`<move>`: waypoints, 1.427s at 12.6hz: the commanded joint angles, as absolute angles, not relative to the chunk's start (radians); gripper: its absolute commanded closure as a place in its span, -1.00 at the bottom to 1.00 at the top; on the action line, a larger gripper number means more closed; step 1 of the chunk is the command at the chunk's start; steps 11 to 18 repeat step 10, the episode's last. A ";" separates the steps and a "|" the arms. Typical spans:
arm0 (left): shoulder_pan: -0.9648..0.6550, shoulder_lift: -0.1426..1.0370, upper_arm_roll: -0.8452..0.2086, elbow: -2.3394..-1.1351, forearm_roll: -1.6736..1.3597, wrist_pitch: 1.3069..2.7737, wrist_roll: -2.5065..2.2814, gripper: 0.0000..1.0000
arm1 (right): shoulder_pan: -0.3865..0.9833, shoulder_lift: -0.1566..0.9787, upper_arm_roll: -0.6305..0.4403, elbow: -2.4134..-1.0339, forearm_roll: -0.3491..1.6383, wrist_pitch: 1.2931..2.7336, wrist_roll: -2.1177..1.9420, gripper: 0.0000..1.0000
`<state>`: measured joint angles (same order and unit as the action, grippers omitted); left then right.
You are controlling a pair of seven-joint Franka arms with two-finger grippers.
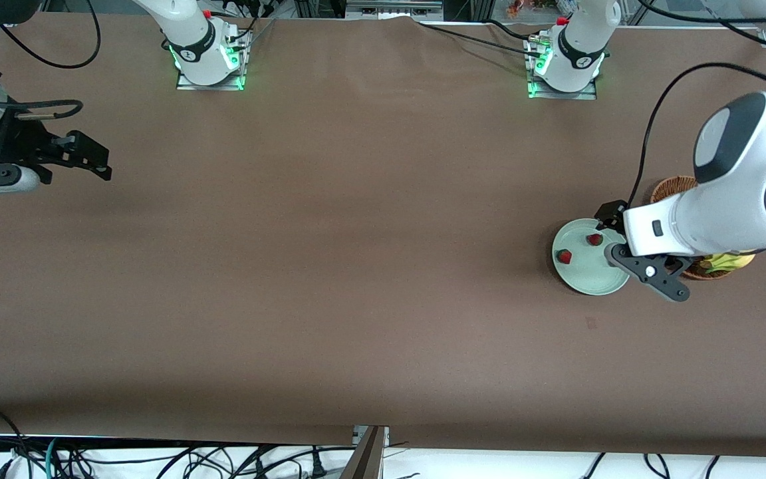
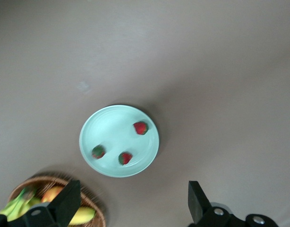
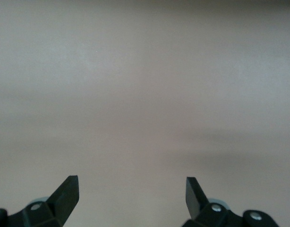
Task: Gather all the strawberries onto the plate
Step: 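Open the left gripper to drop the strawberry onto the plate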
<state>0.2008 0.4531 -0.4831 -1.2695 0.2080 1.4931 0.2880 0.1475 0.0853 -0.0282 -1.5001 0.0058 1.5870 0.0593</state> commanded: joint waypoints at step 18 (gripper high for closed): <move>-0.028 -0.049 0.025 -1.779 0.008 1.744 0.072 -1.00 | 0.163 0.091 -0.028 -1.485 -0.015 1.569 0.095 -0.99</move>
